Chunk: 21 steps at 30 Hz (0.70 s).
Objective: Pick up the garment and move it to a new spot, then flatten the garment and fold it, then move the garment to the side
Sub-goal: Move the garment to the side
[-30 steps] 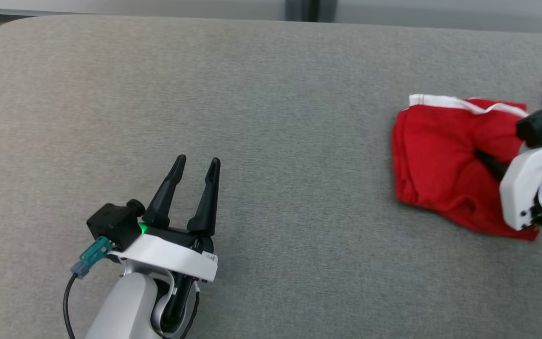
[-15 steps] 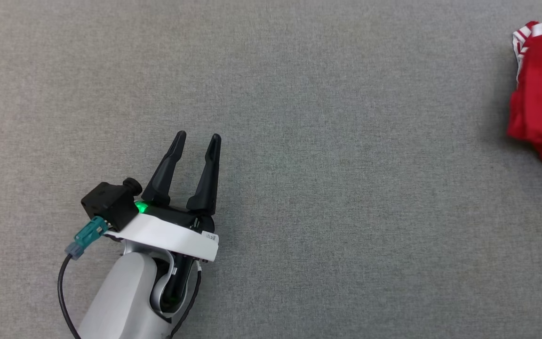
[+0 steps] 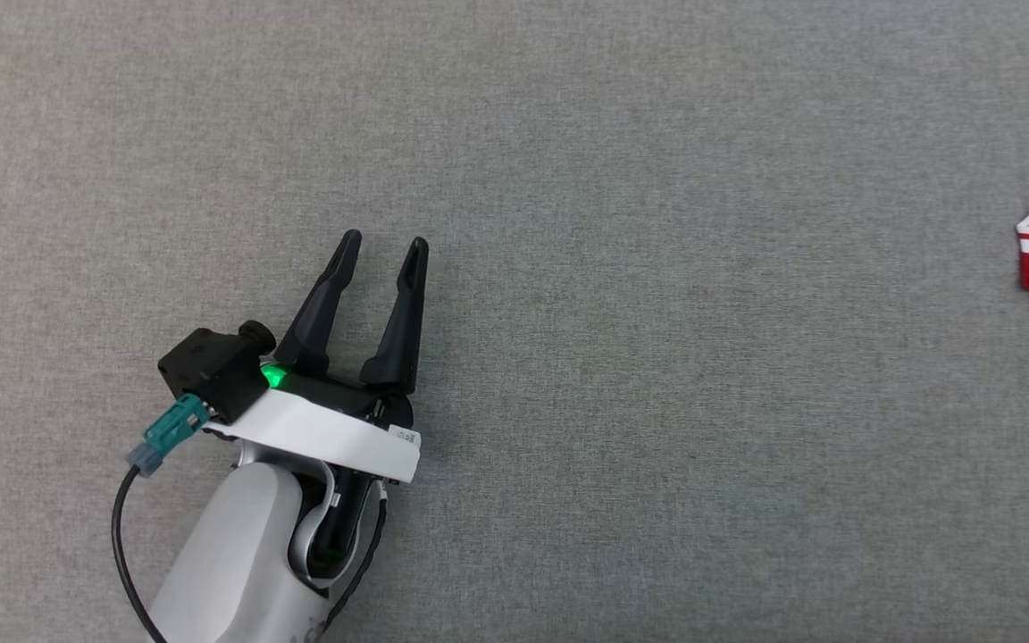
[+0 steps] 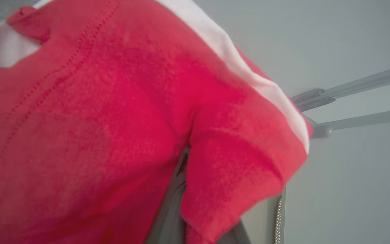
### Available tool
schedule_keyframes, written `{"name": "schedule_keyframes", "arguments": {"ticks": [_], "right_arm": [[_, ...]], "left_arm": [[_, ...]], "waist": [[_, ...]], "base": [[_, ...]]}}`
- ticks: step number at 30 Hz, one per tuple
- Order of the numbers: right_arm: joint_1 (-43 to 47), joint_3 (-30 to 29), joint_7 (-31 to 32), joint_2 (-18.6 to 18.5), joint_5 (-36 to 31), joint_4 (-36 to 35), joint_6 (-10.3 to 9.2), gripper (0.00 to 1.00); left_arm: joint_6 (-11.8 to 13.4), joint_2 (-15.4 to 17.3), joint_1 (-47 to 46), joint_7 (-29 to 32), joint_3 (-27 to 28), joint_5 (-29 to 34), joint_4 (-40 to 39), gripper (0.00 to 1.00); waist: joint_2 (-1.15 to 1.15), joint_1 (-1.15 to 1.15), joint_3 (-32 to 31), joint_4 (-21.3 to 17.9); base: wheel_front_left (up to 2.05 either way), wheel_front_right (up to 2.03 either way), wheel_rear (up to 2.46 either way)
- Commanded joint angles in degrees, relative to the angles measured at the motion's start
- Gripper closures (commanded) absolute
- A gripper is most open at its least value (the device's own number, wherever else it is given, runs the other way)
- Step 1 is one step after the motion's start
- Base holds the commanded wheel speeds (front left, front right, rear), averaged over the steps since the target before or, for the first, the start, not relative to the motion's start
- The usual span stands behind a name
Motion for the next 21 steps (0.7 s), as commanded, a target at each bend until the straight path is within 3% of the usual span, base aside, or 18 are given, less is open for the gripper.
{"name": "schedule_keyframes", "arguments": {"ticks": [1,4,5,6,13,21], "right_arm": [[0.71,-1.00,-0.17,0.82,-1.29,1.07,-0.01,1.00],[0.63,-3.40,0.47,1.79,-3.59,3.39,-0.02,1.00],[0.30,-4.29,0.15,2.32,-4.62,4.03,-0.02,0.63],[-0.02,-5.27,-0.10,3.10,-5.31,4.82,-0.02,0.00],[-0.74,-8.59,0.65,6.06,-9.58,6.46,-0.01,0.00],[-1.75,-8.55,4.01,5.31,-12.99,4.66,-0.01,0.00]], "left_arm": [[-0.21,0.25,-1.13,-0.15,0.34,0.26,0.11,0.00],[-0.27,0.26,-1.18,-0.14,0.43,0.24,0.05,0.00],[-0.27,0.27,-1.29,-0.14,0.47,0.27,0.06,0.00],[-0.29,0.26,-1.39,-0.13,0.44,0.30,0.10,0.00],[-0.36,0.29,-1.38,-0.06,0.31,0.24,0.74,0.00],[-0.39,0.25,0.22,-0.08,0.65,-0.42,0.80,0.00]], "waist": [[0.00,0.00,0.64,0.56],[0.00,0.00,1.25,0.89],[0.00,0.00,1.41,0.96],[0.00,0.00,1.56,1.02],[0.00,0.00,0.96,1.34],[0.00,0.00,-2.00,1.40]], "base": [[0.00,0.00,0.00],[0.00,0.00,0.00],[0.00,0.00,0.00],[0.00,0.00,0.00],[0.00,0.00,0.00],[0.00,0.00,0.00]]}}
